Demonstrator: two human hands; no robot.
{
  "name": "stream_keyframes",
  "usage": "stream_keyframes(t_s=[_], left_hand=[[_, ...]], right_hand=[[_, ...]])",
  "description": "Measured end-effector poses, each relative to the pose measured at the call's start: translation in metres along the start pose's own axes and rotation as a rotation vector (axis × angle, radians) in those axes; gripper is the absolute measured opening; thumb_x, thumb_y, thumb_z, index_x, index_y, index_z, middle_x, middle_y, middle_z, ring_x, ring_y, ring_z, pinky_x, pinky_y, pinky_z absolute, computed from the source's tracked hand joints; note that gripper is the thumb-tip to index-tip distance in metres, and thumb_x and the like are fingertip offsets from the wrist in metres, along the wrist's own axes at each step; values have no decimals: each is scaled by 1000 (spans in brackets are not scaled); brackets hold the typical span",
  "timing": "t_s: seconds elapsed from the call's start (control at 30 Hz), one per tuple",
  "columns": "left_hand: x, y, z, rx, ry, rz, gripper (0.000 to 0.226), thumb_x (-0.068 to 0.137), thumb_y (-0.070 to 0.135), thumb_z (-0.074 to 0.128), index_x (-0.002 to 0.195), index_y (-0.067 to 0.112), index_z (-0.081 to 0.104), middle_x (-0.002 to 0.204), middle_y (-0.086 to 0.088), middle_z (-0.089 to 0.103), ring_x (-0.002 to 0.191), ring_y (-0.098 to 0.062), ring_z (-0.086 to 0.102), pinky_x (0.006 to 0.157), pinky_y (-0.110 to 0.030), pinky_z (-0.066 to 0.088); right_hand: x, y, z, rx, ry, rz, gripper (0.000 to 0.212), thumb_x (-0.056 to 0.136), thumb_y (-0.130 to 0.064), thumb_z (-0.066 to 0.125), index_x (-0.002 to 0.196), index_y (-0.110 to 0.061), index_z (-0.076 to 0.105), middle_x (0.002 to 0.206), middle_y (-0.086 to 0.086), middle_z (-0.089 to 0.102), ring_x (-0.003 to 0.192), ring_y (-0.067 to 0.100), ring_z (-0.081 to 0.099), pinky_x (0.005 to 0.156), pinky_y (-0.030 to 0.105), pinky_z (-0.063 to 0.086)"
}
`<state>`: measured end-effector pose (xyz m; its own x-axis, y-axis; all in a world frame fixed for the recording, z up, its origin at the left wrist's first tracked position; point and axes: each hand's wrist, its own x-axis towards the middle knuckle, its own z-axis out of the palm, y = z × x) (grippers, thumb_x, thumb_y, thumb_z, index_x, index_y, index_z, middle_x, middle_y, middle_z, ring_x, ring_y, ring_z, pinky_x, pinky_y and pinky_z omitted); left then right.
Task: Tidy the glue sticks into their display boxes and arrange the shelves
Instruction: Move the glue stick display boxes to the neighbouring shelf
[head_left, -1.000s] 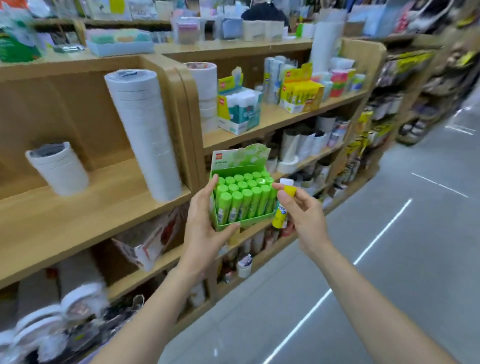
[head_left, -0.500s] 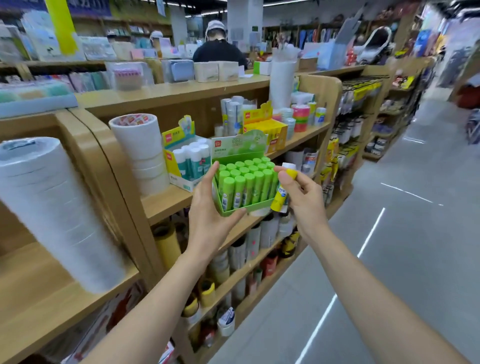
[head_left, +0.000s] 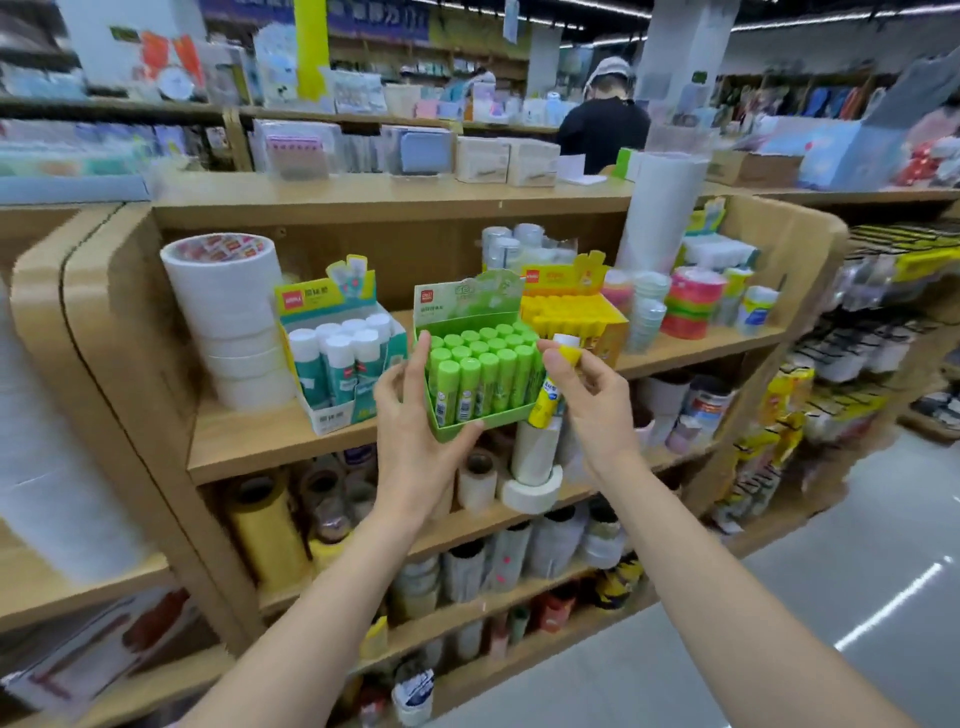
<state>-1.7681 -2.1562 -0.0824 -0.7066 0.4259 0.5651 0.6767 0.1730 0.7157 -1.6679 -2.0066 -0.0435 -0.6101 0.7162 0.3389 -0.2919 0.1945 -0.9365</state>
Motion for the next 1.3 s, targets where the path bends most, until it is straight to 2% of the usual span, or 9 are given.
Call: stream_keyframes(t_s=[0.07,0.17,0.27,0.33,0.7,0.87,1.07,1.17,1.3], left_hand=[[2,-1,8,42,22,-48,104,77,29,82,153,41,13,135,-7,32,128,-21,38,106,-26,31],[3,-1,17,78,42,-87,105,77,26,82,152,43,11,134,-7,33,129,-21,37,108,-30,34],[4,-3,25,143,72,-92,107,77,23,82,152,43,9,137,-7,35,131,-19,36,110,-32,35],[6,-6,29,225,97,-98,106,77,25,82,154,39,10,139,-7,39,131,-20,38,108,-35,38],[14,-13,38,416,267,-146,77,72,37,85,132,14,43,123,-5,52,113,-23,47,95,-39,44],[23,-15,44,511,266,-148,66,77,34,80,130,12,47,123,-8,54,115,-26,46,95,-38,40],[11,-18,32,660,333,-66,60,83,33,73,133,15,46,134,-12,40,126,-32,36,106,-46,33],[5,-28,19,823,222,-13,73,85,35,68,147,13,35,148,-14,27,141,-35,22,116,-54,24],[-3,-41,7,930,98,55,79,90,38,62,154,12,25,159,-16,17,149,-33,11,121,-53,14]], right_hand=[[10,6,-4,17,-44,13,16,93,-22,65,106,-17,72,98,-5,76,94,5,67,83,24,52],[20,17,-6,3,-91,30,14,91,-29,67,103,-26,74,116,26,63,100,28,66,87,47,48],[26,24,-7,3,-111,39,18,92,-26,67,108,-21,73,114,10,70,96,8,63,75,19,51],[28,27,-6,12,-119,35,19,93,-23,66,109,-17,72,116,3,69,97,1,63,77,12,48],[34,42,-8,20,-195,-40,15,94,-24,63,105,-31,69,125,6,63,109,6,62,84,17,48],[36,52,-5,-75,-208,-80,13,87,-49,65,98,-53,70,106,-27,64,116,19,56,97,38,46],[46,59,0,-121,-204,-56,32,85,-53,65,109,-33,72,118,-20,64,128,17,50,106,50,42],[46,60,3,-128,-209,-49,29,91,-40,65,114,-23,72,123,-8,63,124,16,52,105,44,44],[44,57,11,-134,-206,-60,27,94,-24,64,120,-18,68,125,6,59,115,7,54,86,10,43]])
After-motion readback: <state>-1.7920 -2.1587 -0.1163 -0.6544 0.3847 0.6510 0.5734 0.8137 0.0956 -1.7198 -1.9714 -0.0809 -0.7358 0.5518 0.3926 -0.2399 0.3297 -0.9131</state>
